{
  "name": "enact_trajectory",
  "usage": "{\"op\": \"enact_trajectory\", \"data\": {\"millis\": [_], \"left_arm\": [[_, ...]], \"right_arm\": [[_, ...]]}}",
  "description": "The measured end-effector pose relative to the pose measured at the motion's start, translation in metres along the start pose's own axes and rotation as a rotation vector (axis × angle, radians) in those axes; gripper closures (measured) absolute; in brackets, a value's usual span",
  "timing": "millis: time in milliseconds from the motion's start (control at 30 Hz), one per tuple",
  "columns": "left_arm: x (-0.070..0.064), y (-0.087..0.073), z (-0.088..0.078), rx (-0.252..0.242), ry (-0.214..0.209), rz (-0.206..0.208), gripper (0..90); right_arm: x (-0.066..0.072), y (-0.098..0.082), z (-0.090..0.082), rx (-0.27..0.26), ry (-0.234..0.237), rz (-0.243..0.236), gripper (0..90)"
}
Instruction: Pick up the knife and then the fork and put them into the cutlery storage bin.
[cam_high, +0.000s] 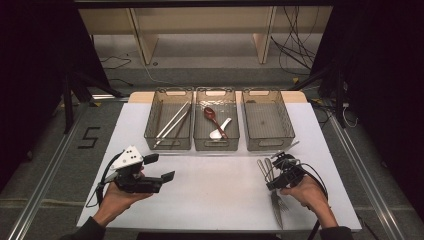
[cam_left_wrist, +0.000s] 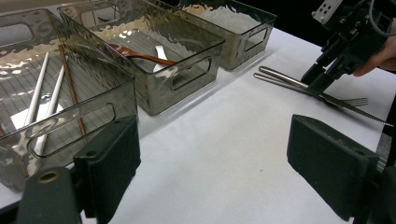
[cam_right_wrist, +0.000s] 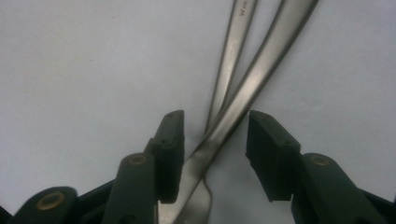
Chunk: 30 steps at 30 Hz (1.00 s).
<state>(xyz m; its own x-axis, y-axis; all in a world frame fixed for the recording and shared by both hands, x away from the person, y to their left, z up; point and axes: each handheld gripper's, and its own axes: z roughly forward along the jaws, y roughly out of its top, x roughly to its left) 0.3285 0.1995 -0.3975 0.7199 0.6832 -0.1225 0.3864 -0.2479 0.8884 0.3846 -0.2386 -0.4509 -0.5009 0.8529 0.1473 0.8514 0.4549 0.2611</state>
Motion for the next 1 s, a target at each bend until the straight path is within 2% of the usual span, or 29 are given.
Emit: {"op": "enact_trajectory", "data": {"millis": [100,533,700,733,933,1000], "left_arm": [[0.0003,-0.0001,0.0001,0.0,0.0,-0.001,16.5],[-0.0008,-0.0004,0.0006,0.007,-0.002,0.004,16.5],[-0.0009,-0.0004,0.0011,0.007,-0.002,0.004,16.5],[-0.0007,-0.0004,0.0011,0.007,-0.001,0.004,16.5],[-0.0006,-0.0004,0.0009,0.005,-0.002,0.002,16.5],[-0.0006,-0.0003,0.0006,0.007,-0.003,0.006,16.5]], "right_arm": [[-0.0017,-0.0001,0.0025,0.012,0.002,-0.003,61.3],[0.0011,0.0025,0.0047,0.031,-0.01,-0.017,64.7],[0.0044,0.0042,0.0059,0.036,-0.006,-0.024,73.3],[0.0057,0.0046,0.0063,0.036,-0.021,-0.028,76.8],[0.0044,0.0055,0.0063,0.023,0.002,-0.024,80.0],[0.0051,0.006,0.0054,0.018,-0.008,-0.021,81.3]]}}
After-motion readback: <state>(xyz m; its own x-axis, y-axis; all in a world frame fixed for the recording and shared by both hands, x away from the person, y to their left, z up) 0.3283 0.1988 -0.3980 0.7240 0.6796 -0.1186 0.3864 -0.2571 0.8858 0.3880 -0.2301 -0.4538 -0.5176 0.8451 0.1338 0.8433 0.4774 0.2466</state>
